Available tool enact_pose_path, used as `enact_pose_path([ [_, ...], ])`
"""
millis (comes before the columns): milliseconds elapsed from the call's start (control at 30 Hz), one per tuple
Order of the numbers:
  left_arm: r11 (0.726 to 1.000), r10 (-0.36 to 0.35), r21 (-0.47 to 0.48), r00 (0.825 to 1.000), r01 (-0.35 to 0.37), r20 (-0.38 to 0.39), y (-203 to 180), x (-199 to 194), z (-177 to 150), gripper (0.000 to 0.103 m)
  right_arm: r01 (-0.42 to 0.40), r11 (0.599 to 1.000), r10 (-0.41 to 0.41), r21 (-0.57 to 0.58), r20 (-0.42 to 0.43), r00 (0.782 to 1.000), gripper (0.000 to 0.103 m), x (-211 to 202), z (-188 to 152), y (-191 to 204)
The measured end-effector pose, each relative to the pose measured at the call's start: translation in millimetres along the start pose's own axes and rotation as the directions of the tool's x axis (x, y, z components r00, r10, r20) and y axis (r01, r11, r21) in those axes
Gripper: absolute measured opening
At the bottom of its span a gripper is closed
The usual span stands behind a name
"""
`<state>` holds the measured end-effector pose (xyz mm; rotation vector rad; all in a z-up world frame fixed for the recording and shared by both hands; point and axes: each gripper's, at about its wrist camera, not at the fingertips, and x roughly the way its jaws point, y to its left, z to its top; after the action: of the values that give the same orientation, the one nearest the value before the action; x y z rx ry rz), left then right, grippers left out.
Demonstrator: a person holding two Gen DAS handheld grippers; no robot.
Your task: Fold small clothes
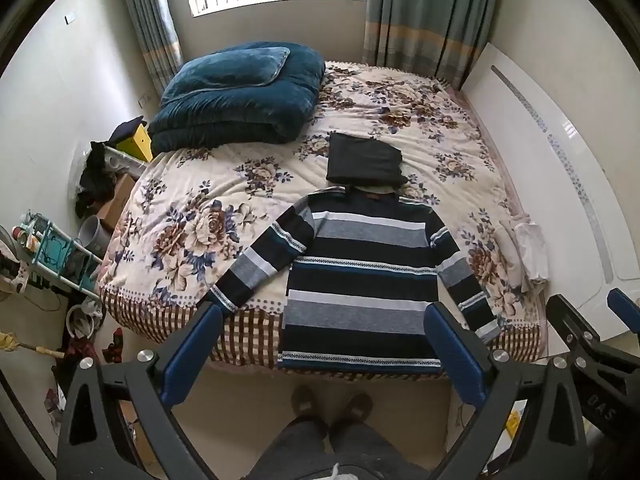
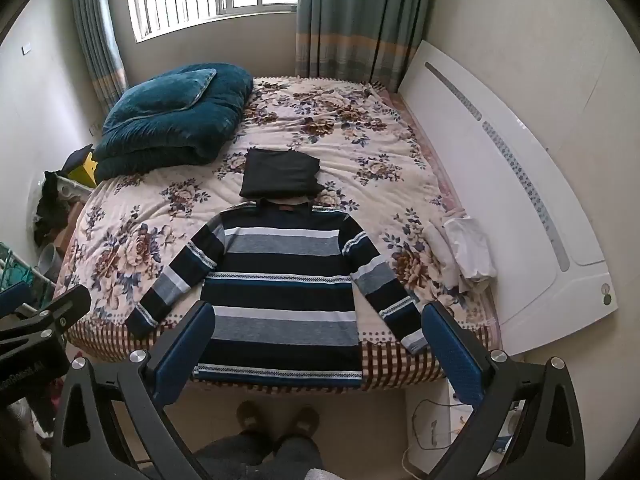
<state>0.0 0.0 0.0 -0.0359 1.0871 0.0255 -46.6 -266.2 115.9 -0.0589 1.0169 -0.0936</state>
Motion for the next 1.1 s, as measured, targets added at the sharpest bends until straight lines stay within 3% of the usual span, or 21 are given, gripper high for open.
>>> enact_pose_path([
  [867, 1.0, 0.01, 0.006, 1.0, -0.01, 0.019, -9.4, -8.1, 14.6, 0.103, 0.007, 1.0, -0.007, -0.007, 0.008, 1.0, 0.103, -7.4, 4.7, 0.4],
  [1100, 1.0, 0.009, 0.001, 1.0, -0.009, 0.029, 4.2, -15.9, 20.5, 0.103, 0.003, 1.0, -0.003, -0.007, 0.012, 1.0, 0.103, -6.1, 5.8, 1.6],
])
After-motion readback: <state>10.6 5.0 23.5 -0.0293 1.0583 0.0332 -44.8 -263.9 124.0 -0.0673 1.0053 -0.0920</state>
